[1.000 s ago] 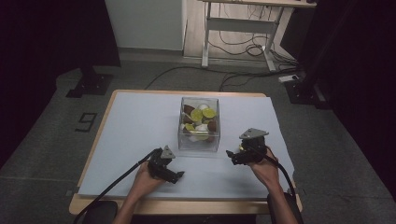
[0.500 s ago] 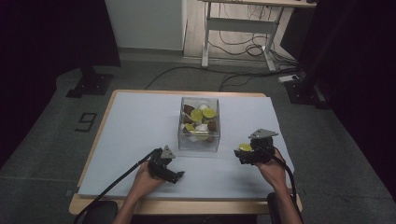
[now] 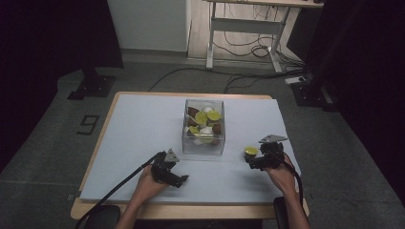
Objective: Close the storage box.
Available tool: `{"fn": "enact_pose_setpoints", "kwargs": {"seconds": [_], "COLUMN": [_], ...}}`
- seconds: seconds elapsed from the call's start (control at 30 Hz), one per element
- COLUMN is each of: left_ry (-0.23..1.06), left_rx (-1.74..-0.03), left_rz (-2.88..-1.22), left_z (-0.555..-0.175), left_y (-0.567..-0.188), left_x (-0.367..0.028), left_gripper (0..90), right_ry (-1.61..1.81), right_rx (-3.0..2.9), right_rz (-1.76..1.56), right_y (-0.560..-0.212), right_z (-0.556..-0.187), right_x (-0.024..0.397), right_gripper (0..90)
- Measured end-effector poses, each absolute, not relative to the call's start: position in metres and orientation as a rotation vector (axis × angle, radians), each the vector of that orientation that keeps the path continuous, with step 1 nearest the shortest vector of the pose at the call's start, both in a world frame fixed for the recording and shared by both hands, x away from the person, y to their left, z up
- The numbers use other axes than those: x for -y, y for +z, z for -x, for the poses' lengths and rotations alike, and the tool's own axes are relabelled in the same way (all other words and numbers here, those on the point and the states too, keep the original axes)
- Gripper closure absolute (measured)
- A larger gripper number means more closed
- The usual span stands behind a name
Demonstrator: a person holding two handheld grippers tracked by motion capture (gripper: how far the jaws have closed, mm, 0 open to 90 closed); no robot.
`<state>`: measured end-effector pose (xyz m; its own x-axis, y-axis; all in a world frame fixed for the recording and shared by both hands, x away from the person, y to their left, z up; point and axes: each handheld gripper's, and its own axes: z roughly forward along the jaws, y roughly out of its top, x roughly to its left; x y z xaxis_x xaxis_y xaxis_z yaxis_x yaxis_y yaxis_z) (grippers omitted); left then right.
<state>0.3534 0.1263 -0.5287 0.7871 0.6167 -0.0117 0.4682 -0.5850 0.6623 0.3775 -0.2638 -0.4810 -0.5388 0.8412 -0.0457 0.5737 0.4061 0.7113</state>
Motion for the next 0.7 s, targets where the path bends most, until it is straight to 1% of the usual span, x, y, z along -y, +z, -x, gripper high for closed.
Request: {"fn": "enact_pose_setpoints", "kwargs": {"seconds": [0.3, 0.57, 0.7], "left_ry": [0.289, 0.289, 0.29], "left_rx": [-0.801, -0.801, -0.8], "left_rz": [-2.304, -2.304, -2.305], "left_z": [-0.353, -0.353, -0.353], "left_y": [-0.529, -0.529, -0.529], "left_x": [-0.126, -0.126, -0.126], "left_gripper": [0.8, 0.7, 0.7], "right_ry": [0.856, 0.805, 0.851], "right_rx": [-2.309, -2.372, -2.377], "right_rz": [-1.269, -1.275, -1.26], "right_y": [-0.503, -0.521, -0.528], "right_z": [-0.382, -0.382, -0.379], "right_x": [0.272, 0.271, 0.269], "right_gripper": [0.0, 0.0, 0.0]}}
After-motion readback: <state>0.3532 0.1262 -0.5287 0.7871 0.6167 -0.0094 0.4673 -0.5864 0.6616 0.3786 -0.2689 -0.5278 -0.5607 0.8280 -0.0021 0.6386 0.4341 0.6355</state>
